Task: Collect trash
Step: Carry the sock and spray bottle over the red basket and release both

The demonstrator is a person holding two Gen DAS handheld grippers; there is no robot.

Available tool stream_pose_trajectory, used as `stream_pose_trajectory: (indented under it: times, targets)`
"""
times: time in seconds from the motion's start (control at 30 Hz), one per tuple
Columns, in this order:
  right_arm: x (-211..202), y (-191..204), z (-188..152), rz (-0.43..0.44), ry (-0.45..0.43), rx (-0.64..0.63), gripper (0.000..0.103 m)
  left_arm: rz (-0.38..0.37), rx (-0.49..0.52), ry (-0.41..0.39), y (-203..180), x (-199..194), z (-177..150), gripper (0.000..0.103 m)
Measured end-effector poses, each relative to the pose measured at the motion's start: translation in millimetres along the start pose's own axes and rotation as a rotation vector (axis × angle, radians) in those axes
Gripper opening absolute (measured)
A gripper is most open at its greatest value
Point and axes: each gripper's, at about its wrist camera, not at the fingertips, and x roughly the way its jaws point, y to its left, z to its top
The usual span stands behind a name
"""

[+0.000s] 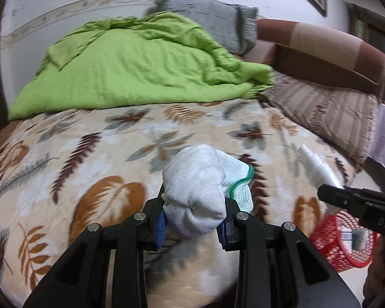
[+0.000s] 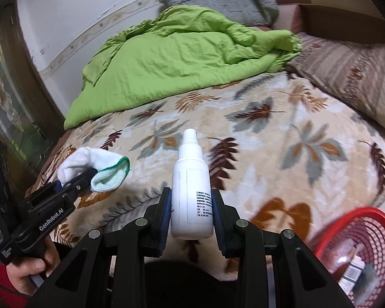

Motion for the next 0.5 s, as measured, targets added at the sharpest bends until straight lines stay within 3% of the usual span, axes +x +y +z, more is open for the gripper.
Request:
stream_pose_trajectory:
  times: [0.33,0.5]
  targets:
    - [-86.5,-87.9,-40.1,-0.174,-0.029,0.189,0.033,-0.239,0.156,0.032,-104.0,-7.5,4.4,0.030]
    - [-125.0,-128.3,-57.5,-0.260,-0.051,0.287,0.033,-0.323,0.222,0.059,-149.4,-7.4,0.4,0.030]
